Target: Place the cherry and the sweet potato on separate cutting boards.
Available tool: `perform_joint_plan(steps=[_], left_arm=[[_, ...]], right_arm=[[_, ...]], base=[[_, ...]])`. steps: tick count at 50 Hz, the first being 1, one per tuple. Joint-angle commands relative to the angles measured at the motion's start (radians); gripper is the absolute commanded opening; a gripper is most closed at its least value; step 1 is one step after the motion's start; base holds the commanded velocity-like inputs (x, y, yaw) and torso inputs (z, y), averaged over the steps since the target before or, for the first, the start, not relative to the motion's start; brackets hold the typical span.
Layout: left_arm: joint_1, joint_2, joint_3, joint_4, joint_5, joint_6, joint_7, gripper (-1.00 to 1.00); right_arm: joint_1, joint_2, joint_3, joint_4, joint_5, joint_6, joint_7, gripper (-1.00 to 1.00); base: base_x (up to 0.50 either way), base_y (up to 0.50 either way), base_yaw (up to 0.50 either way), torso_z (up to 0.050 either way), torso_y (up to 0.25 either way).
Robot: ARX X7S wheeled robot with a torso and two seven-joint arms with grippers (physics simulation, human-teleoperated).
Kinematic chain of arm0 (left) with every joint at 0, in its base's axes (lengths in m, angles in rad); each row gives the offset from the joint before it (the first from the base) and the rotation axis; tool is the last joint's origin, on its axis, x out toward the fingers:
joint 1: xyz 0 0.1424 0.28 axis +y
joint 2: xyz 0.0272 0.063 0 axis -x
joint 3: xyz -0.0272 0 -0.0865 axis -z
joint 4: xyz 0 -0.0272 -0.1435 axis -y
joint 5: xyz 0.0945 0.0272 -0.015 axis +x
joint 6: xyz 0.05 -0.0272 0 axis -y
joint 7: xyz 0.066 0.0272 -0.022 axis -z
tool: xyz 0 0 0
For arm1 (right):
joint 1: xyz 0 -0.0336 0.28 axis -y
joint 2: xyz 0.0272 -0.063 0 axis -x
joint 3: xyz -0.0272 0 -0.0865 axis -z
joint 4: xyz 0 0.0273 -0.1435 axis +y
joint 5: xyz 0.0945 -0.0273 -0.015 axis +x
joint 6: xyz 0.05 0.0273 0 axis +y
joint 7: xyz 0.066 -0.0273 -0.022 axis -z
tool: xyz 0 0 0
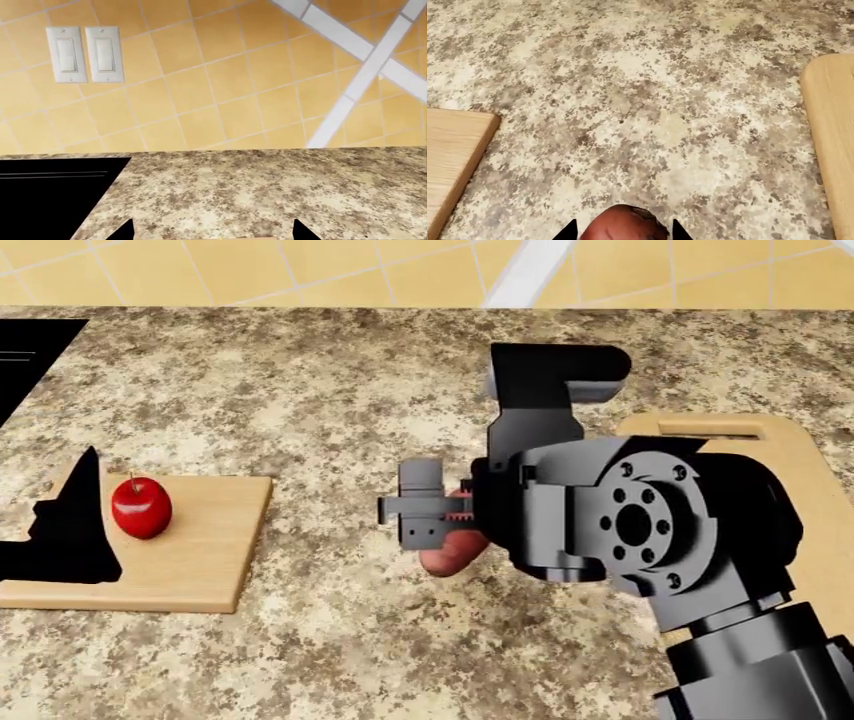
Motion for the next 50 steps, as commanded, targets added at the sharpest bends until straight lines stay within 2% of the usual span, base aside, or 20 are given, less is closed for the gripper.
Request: perform_joint_plan(steps=[1,34,50], left_arm=[[-0.003,0.001,0.004,0.000,-0.001,0.000,-0.001,1.00],[-0.007,0.001,0.018,-0.001,0.002,0.002,-0.004,1.00],[-0.009,0.003,0.022,0.005,-0.002,0.001,-0.008,1.00]], right_arm=[[0.022,0.038,-0.029,-0.010,-0.052,-0.017,-0.030,-1.00],[-0.031,0.241,0.074,-0.104,-0.015,-0.035,0.122,-1.00],[-0.011,0.270,0.053,-0.014,-0.091,-0.103,0.081,-1.00]], base=[[0.00,0.00,0.00,0.000,0.000],[0.00,0.00,0.00,0.000,0.000],[0.00,0.00,0.00,0.000,0.000]])
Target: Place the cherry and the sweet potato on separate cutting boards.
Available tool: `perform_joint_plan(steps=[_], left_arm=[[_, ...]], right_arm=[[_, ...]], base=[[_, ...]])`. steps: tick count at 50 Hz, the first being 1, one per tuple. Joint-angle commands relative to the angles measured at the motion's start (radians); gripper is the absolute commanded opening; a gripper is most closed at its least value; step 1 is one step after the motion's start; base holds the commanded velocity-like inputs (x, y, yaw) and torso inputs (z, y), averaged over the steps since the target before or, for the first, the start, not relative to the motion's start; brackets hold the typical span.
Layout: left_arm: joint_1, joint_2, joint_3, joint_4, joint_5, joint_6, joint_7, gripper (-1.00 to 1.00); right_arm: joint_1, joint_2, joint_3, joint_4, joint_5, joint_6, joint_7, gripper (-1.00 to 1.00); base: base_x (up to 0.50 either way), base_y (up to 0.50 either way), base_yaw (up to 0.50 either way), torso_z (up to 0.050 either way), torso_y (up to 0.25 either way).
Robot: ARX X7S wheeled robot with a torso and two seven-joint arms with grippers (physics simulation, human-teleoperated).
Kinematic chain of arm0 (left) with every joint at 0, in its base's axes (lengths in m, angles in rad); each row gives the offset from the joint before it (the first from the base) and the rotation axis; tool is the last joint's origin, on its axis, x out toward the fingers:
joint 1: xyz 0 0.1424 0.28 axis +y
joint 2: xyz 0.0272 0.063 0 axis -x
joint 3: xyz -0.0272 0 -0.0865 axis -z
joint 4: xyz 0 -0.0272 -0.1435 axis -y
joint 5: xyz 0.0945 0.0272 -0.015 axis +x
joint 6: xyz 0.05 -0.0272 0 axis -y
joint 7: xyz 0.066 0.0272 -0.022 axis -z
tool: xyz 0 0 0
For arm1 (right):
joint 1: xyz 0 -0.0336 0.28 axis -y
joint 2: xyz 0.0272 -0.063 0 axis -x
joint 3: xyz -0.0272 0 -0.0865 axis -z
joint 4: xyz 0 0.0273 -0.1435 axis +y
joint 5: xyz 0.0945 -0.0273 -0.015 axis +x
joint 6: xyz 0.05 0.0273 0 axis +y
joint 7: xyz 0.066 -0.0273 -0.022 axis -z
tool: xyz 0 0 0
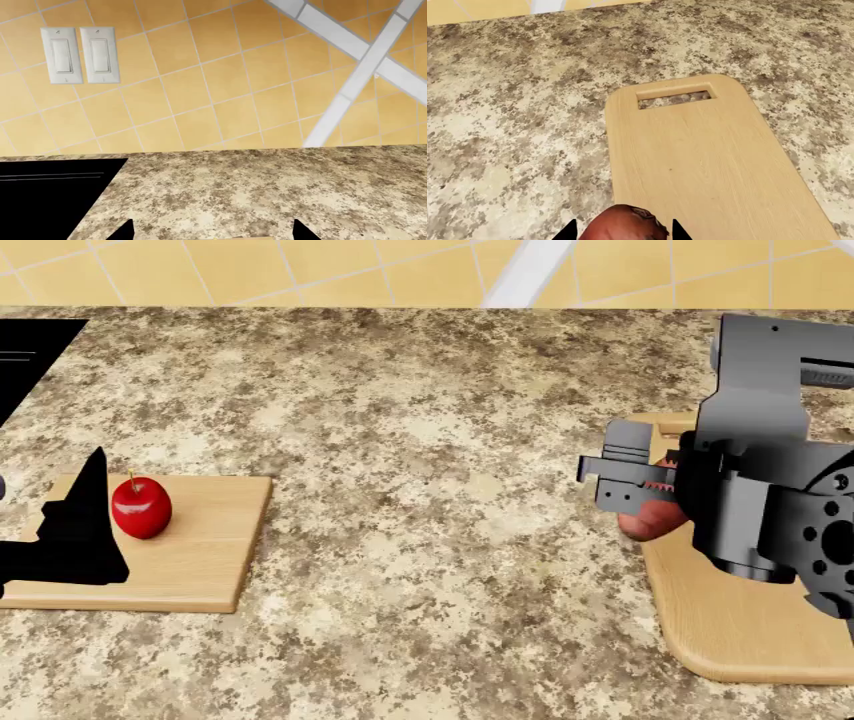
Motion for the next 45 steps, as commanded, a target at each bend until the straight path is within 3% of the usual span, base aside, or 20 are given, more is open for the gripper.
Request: perform_joint_plan(steps=[1,19,45], left_arm=[[-0.002,0.001,0.002,0.007,-0.004,-0.002,-0.004,1.00],[0.004,-0.008,-0.005,0.015,-0.013,-0.002,-0.007,1.00],[0.000,-0.007,0.007,0.008,-0.010,0.002,-0.003,1.00]], right_arm=[[0.004,0.018,-0.012,0.052,-0.064,-0.056,-0.035,-1.00],[-0.003,-0.039,-0.027,0.248,-0.170,-0.236,-0.085,-1.00],[-0.061,-0.016,-0.019,0.238,-0.155,-0.230,-0.087,-1.00]], base=[[0.00,0.00,0.00,0.000,0.000],[0.00,0.00,0.00,0.000,0.000],[0.00,0.00,0.00,0.000,0.000]])
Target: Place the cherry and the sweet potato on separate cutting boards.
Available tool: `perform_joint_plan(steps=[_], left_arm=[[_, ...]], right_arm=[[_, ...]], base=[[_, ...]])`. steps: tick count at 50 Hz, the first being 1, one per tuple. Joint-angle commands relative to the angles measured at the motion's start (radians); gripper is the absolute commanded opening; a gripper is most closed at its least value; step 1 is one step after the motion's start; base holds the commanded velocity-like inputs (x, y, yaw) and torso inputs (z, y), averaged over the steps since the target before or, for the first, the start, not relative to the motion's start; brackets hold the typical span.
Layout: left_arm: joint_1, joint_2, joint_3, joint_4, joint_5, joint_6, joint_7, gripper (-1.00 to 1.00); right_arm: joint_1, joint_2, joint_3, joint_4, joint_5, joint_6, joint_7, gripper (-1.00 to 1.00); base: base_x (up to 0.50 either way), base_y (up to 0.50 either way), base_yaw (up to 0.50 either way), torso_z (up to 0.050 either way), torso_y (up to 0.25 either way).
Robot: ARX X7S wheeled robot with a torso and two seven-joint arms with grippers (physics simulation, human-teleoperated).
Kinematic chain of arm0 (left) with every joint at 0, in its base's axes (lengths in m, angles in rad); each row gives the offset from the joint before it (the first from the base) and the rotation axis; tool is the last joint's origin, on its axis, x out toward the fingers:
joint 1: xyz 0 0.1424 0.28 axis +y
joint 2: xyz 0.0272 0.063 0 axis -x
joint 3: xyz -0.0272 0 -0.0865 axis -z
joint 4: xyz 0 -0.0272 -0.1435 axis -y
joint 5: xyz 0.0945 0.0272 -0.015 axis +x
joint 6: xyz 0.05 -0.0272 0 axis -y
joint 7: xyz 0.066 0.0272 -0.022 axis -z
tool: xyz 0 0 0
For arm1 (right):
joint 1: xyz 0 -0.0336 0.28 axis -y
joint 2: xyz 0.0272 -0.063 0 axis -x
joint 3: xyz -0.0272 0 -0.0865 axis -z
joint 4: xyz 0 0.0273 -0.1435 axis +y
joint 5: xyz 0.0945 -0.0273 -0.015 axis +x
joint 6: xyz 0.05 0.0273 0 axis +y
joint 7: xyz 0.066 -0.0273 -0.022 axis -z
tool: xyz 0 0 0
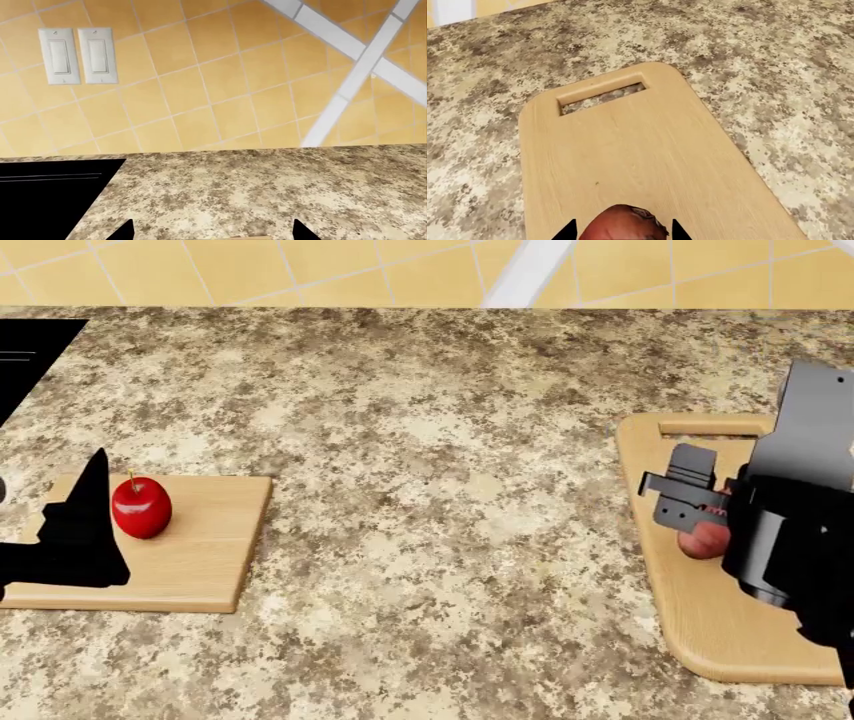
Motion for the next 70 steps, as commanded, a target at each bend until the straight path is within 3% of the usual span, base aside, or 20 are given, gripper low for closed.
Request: perform_joint_plan(steps=[1,2,16,30,38,53,60,65,70], left_arm=[[-0.002,0.000,0.004,0.000,0.000,0.000,-0.001,1.00],[-0.002,-0.001,0.002,0.001,-0.002,0.000,-0.001,1.00],[-0.006,0.000,0.008,0.002,-0.001,-0.001,-0.003,1.00],[-0.004,-0.002,0.008,0.008,-0.005,0.000,-0.007,1.00],[-0.008,-0.001,0.027,0.009,-0.003,-0.002,0.006,1.00],[-0.026,-0.006,0.047,0.043,-0.004,-0.030,-0.011,1.00],[-0.022,0.002,0.054,0.024,0.008,-0.011,-0.001,1.00],[-0.017,0.000,0.051,0.019,0.012,-0.007,-0.005,1.00],[-0.024,0.016,0.080,0.013,0.031,-0.002,-0.002,1.00]], right_arm=[[-0.018,0.006,-0.007,-0.001,-0.010,0.003,-0.005,-1.00],[-0.020,0.006,-0.005,-0.001,-0.008,0.004,-0.005,1.00],[0.009,0.014,-0.024,-0.041,-0.035,-0.001,0.004,1.00],[0.036,0.075,-0.038,-0.270,-0.022,0.062,0.051,1.00],[-0.136,0.157,-0.035,-0.576,-0.054,-0.093,0.066,1.00],[-0.314,0.320,0.022,-1.000,0.009,-0.170,0.098,1.00],[-0.537,0.274,0.058,-1.064,-0.141,-0.484,0.066,1.00],[-0.560,0.255,-0.015,-1.109,-0.205,-0.454,0.077,1.00],[-0.609,0.273,0.017,-1.157,-0.241,-0.527,0.110,1.00]], base=[[0.00,0.00,0.00,0.000,0.000],[0.00,0.00,0.00,0.000,0.000],[0.00,0.00,0.00,0.000,0.000],[0.00,0.00,0.00,0.000,0.000],[0.00,0.00,0.00,0.000,0.000],[0.00,0.00,0.00,0.000,0.000],[0.00,0.00,0.00,0.000,0.000],[0.00,0.00,0.00,0.000,0.000],[0.00,0.00,0.00,0.000,0.000]])
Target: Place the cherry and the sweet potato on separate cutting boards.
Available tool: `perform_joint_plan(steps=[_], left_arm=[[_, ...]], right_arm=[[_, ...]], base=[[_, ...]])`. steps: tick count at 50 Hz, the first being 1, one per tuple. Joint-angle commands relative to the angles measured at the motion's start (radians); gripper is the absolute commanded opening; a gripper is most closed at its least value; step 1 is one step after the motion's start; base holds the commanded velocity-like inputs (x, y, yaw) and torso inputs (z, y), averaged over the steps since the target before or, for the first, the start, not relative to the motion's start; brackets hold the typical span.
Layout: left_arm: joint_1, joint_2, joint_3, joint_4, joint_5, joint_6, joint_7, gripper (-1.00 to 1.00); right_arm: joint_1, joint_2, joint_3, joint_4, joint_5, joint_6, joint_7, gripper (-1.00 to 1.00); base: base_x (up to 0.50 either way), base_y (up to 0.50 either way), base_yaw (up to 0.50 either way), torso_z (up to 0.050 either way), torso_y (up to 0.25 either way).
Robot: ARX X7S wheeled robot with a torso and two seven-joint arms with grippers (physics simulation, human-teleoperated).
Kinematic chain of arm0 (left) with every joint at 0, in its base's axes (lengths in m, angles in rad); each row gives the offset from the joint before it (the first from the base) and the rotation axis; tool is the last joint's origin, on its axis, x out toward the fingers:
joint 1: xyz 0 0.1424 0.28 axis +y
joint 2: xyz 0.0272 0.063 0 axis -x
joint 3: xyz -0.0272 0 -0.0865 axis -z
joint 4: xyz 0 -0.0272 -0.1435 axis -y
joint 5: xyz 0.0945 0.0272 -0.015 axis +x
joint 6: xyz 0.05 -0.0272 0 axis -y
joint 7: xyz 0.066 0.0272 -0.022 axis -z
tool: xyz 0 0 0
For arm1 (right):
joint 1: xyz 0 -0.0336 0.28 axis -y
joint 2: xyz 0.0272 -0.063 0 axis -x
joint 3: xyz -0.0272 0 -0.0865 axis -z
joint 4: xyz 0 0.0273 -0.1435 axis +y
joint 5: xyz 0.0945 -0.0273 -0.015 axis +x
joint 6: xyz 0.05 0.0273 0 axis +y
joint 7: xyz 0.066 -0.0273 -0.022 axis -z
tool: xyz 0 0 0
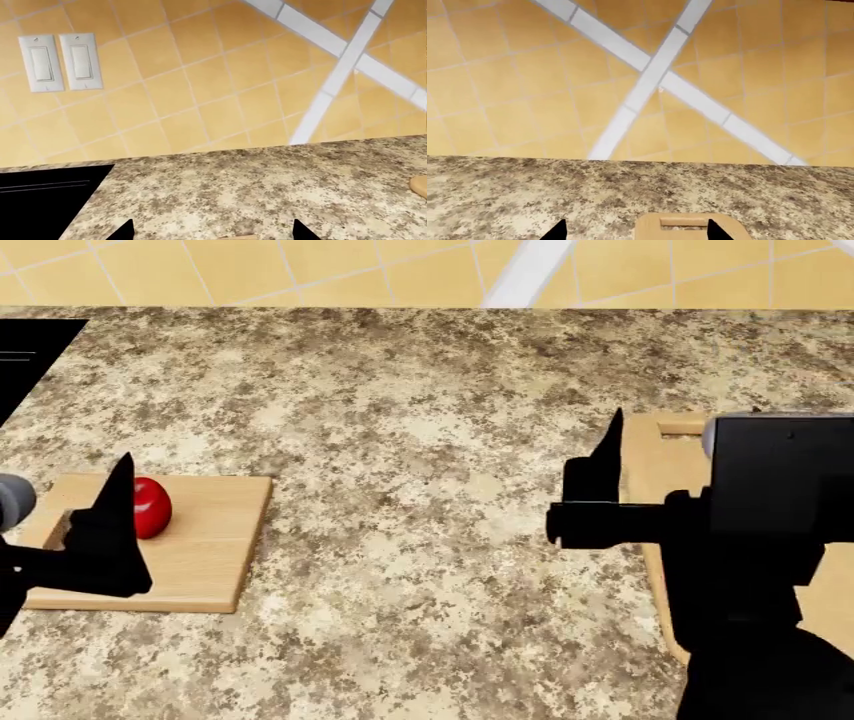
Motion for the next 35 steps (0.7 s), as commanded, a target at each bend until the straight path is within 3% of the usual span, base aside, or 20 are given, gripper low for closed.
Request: perform_joint_plan(steps=[1,5,32,35], left_arm=[[-0.008,0.015,0.033,-0.008,0.022,0.007,0.007,1.00],[-0.022,0.018,0.044,0.008,0.025,-0.008,-0.008,1.00],[-0.089,-0.020,0.016,0.230,0.040,-0.064,-0.140,1.00],[-0.099,-0.018,0.006,0.246,0.036,-0.063,-0.149,1.00]], right_arm=[[-0.137,0.000,-0.015,-0.114,-0.088,-0.132,0.000,1.00],[-0.144,-0.008,-0.052,-0.087,-0.128,-0.123,-0.023,1.00],[-0.082,0.058,0.082,-0.192,-0.166,-0.212,0.052,1.00],[-0.015,0.074,0.097,-0.196,-0.136,-0.169,0.045,1.00]], base=[[0.00,0.00,0.00,0.000,0.000],[0.00,0.00,0.00,0.000,0.000],[0.00,0.00,0.00,0.000,0.000],[0.00,0.00,0.00,0.000,0.000]])
